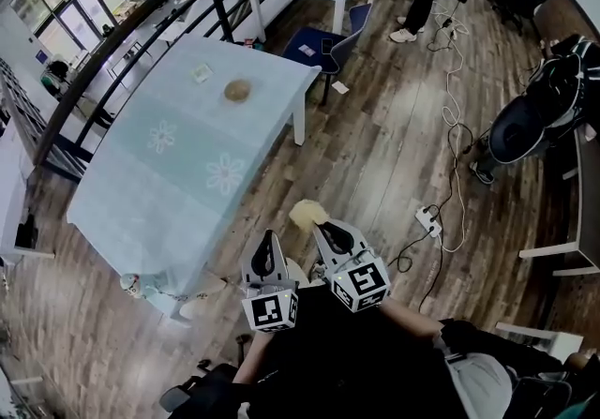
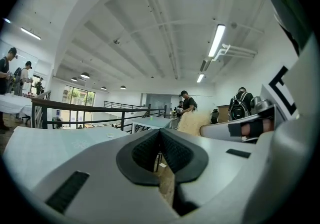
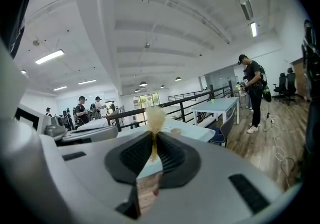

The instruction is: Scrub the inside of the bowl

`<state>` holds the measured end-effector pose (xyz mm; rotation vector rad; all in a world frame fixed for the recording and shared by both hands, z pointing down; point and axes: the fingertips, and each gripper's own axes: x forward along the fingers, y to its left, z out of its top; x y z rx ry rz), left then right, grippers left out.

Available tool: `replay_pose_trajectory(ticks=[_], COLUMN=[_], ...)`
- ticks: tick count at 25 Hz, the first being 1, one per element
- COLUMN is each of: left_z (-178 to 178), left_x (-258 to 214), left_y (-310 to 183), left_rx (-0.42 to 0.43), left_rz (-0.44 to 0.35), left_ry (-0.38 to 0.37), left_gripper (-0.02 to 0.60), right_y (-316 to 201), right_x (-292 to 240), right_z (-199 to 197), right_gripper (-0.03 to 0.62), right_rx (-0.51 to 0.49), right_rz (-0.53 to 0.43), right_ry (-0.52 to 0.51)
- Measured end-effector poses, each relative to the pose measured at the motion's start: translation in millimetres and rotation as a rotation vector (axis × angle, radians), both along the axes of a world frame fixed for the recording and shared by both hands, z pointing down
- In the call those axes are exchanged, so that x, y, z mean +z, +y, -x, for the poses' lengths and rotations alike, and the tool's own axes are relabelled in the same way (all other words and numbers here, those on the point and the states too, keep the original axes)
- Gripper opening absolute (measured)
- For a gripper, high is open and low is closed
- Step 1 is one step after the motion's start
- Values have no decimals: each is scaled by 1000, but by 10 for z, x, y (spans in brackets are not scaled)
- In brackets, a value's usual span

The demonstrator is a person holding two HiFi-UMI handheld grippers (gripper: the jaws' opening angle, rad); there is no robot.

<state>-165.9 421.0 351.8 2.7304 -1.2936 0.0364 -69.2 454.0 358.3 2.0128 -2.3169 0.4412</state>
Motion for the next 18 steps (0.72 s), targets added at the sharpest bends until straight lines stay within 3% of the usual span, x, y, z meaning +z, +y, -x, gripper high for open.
replay_pose_trajectory(ticks=[6,18], left_z=[126,-269], left_x=[119,-13], left_y=[-205,-1306], left_rx=[-60,26], left_rz=[39,9], left_ry=[0,13], left_gripper=[14,14], right_y=[-243,-1122], right_x=[50,-74], right_z=[150,-217], right_gripper=[38,38], right_rx=[-52,53], right_rz=[4,-6], right_ry=[12,14])
